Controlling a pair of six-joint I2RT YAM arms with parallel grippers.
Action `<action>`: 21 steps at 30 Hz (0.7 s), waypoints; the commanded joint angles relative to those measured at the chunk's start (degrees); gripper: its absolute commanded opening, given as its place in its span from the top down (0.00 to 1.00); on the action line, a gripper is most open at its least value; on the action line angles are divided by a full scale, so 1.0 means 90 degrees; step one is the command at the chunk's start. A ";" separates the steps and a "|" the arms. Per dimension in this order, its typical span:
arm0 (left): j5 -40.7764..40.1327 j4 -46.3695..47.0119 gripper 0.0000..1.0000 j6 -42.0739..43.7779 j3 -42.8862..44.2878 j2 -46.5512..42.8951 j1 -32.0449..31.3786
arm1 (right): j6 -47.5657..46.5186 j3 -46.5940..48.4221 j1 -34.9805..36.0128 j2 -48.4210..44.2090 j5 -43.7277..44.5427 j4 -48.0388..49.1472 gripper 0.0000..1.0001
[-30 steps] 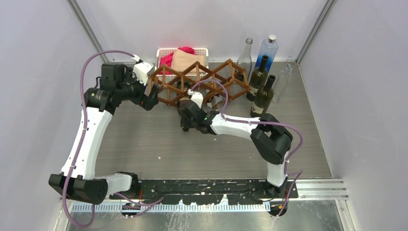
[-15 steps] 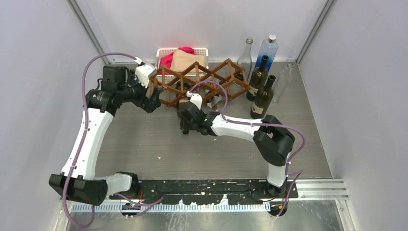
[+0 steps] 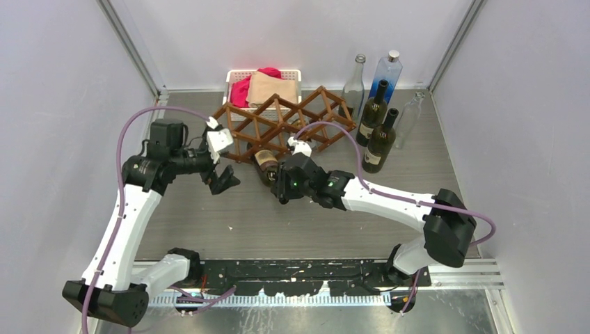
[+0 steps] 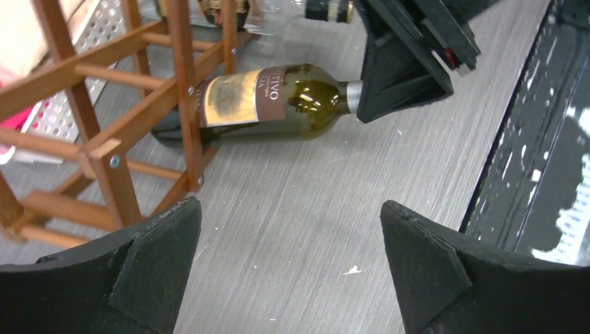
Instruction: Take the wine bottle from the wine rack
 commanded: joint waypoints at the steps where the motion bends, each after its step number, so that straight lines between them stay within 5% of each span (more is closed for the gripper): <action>1: 0.0324 -0.0287 0.00 0.1639 -0.0214 -0.0125 -0.0258 | 0.0059 0.0166 0.0134 -0.0315 -0.1036 0.0368 0.99; 7: -0.0172 0.0000 0.00 0.2305 -0.0837 -0.0369 -0.0640 | -0.0023 0.0306 0.0140 -0.0512 -0.1257 -0.0148 0.99; 21: -0.1131 0.1157 0.05 0.4270 -0.2138 -0.0118 -0.1138 | -0.0254 -0.0943 0.0198 -0.0755 -0.0818 0.0604 0.99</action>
